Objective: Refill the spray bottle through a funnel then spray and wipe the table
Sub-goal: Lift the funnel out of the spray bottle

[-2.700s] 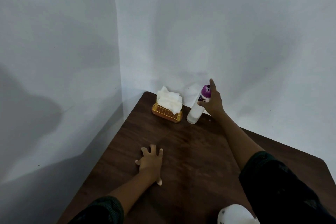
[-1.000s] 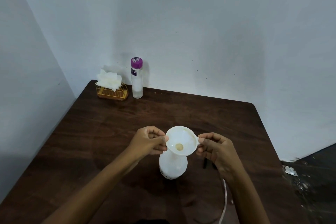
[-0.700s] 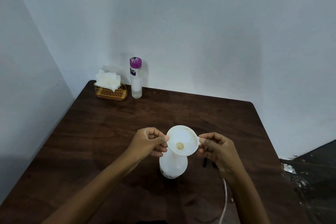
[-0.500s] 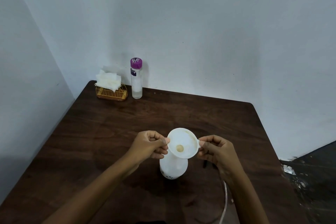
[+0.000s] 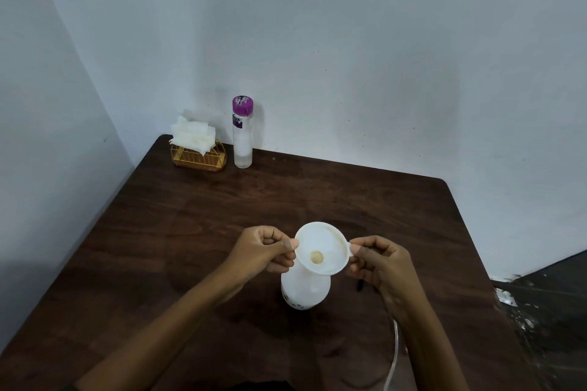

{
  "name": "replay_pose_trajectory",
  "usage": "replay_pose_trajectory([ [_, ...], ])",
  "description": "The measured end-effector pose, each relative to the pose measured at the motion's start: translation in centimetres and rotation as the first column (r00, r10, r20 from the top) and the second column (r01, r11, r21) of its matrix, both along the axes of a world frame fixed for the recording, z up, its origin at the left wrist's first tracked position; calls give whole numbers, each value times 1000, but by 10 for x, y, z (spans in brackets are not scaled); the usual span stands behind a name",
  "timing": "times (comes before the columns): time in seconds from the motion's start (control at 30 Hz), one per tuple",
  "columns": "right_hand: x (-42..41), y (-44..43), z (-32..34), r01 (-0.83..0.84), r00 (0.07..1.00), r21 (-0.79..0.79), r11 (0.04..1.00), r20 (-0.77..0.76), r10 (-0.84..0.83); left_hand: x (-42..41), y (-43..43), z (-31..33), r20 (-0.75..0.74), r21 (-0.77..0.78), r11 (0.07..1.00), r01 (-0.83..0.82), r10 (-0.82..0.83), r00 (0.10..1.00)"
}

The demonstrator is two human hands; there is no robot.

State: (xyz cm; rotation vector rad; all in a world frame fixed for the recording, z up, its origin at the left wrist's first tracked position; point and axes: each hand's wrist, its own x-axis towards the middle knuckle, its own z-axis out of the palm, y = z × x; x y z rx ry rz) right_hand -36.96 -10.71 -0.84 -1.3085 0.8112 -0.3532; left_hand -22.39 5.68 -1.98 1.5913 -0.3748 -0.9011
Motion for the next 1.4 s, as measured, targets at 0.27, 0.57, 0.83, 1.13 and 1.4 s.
replay_pose_trajectory([
  [0.27, 2, 2, 2, 10, 1000, 26, 1000, 13, -11, 3, 1, -4, -19, -6, 1000, 30, -30, 999],
  [0.57, 3, 3, 4, 24, 999, 30, 999, 36, -25, 1, 3, -6, 48, -44, 999, 26, -24, 999],
  [0.83, 3, 5, 3, 30, 999, 41, 999, 31, -31, -3, 2, -6, 80, -20, 995, 102, -100, 992],
  [1.13, 2, 3, 14, 46, 993, 90, 995, 103, -55, 0, -4, 14, 139, -57, 990, 129, -120, 983],
  [1.4, 2, 1, 18, 43, 992, 90, 995, 118, -54, 0, -5, 19, 166, -46, 986, 157, -148, 975],
])
